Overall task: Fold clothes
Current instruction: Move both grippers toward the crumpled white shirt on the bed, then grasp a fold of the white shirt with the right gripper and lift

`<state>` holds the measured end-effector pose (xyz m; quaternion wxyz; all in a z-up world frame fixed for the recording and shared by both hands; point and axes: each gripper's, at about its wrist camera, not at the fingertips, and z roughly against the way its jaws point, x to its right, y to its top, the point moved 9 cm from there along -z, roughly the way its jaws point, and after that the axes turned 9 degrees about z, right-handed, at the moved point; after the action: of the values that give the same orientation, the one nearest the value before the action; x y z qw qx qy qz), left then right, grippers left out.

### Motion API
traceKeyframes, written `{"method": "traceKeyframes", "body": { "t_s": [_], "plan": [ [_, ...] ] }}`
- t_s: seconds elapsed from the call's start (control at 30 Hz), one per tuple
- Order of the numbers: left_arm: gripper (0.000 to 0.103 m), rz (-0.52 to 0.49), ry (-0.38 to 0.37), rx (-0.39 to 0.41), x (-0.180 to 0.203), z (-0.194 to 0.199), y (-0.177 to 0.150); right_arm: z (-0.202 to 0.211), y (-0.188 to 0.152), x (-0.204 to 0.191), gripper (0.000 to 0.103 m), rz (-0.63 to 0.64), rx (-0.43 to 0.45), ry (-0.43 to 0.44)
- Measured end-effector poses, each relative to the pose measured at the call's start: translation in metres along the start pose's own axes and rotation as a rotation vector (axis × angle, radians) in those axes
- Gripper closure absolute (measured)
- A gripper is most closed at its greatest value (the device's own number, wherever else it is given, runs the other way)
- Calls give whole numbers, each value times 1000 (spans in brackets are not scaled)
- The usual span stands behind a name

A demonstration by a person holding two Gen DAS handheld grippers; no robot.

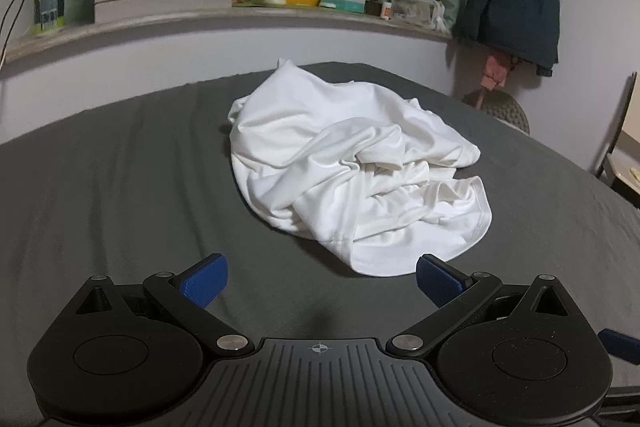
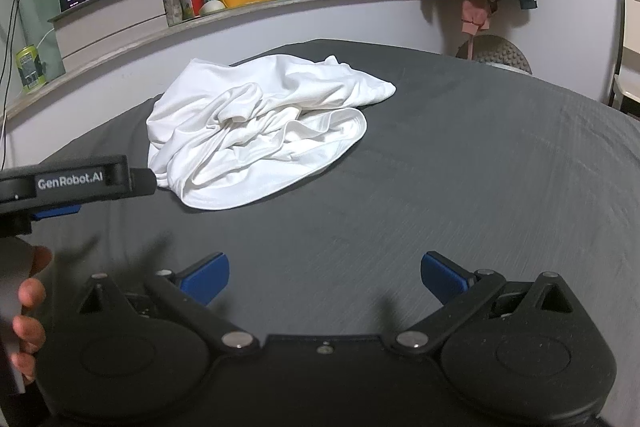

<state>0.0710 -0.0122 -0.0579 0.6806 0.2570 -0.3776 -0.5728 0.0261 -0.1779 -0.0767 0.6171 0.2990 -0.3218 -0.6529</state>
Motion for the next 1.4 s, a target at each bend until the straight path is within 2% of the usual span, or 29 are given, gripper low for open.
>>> {"method": "traceKeyframes", "body": {
  "t_s": [0.13, 0.3, 0.5, 0.7, 0.8, 1.0, 1.13, 1.23, 1.33, 1.37, 1.4],
  "plan": [
    [0, -28, -27, -36, 5, -4, -3, 1, 1, 0, 0, 16, 16, -12],
    [0, 1, -67, -71, 6, -7, -6, 4, 3, -2, 0, 62, 59, -58],
    [0, 12, -56, -87, 1, -16, -4, -2, -3, -3, 0, 100, 48, -54],
    [0, -7, -24, -112, -1, -30, -4, -3, 2, -7, 0, 149, 76, -55],
    [0, -13, -16, -108, -4, -35, -1, -8, 3, -10, 0, 155, 54, -32],
    [0, 66, -15, -127, -16, -46, 2, -16, 6, -10, 0, 84, 50, 26],
    [0, 123, 7, -119, -28, -50, 4, -26, 26, -10, 0, 111, 70, -2],
    [0, 143, 71, -58, -40, -47, 12, -40, 60, -15, 0, 85, 118, -8],
    [0, 161, 137, 6, -51, -44, 21, -69, 100, -30, 0, 101, 124, 8],
    [0, 166, 150, 22, -55, -43, 23, -79, 112, -35, 2, 107, 124, 13],
    [0, 171, 161, 37, -57, -43, 26, -92, 122, -42, 10, 114, 110, 16]
  ]
}}
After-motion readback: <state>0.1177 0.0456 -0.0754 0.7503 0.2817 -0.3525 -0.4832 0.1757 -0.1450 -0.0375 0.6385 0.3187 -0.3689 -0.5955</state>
